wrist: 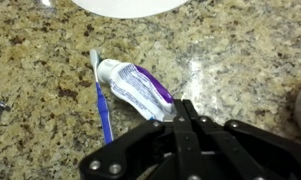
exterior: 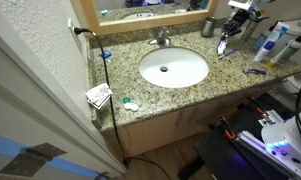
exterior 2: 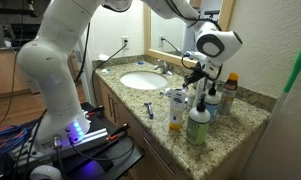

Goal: Put the toothbrush and the tube on the countertop respectively

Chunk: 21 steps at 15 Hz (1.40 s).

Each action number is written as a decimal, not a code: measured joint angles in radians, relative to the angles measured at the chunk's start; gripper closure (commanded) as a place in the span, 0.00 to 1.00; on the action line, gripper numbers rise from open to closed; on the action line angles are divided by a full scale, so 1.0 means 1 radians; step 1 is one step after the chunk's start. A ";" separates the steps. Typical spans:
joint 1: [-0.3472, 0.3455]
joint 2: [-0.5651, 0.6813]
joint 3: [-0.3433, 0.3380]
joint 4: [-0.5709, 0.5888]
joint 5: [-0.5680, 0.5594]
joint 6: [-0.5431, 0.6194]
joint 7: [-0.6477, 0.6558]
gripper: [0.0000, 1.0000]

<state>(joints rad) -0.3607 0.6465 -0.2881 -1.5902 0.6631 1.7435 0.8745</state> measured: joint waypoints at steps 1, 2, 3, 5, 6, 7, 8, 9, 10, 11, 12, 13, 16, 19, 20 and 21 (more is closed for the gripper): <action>0.000 0.006 -0.001 -0.003 -0.009 0.024 0.006 0.99; 0.001 0.011 -0.001 -0.006 -0.019 0.045 0.013 0.72; 0.002 0.014 -0.002 -0.009 -0.028 0.070 0.020 0.71; 0.005 0.015 -0.002 -0.014 -0.039 0.115 0.033 0.58; 0.007 0.014 -0.002 -0.015 -0.044 0.133 0.036 0.52; 0.009 0.012 -0.002 -0.015 -0.046 0.147 0.036 0.44; 0.013 0.007 -0.002 -0.016 -0.047 0.155 0.036 0.38; 0.017 -0.005 -0.002 -0.019 -0.049 0.158 0.036 0.30; 0.021 -0.020 -0.001 -0.024 -0.051 0.159 0.036 0.24; 0.026 -0.044 -0.001 -0.032 -0.059 0.158 0.032 0.16; 0.030 -0.072 -0.001 -0.042 -0.078 0.150 0.024 0.10; 0.033 -0.105 0.000 -0.051 -0.105 0.133 0.015 0.02; 0.041 -0.221 -0.003 -0.074 -0.232 0.060 -0.004 0.00; 0.043 -0.343 -0.008 -0.084 -0.354 -0.017 -0.054 0.00; 0.043 -0.382 -0.009 -0.088 -0.376 -0.042 -0.085 0.00; 0.043 -0.415 -0.010 -0.091 -0.387 -0.062 -0.105 0.00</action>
<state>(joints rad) -0.3178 0.2316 -0.2978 -1.6815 0.2758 1.6811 0.7698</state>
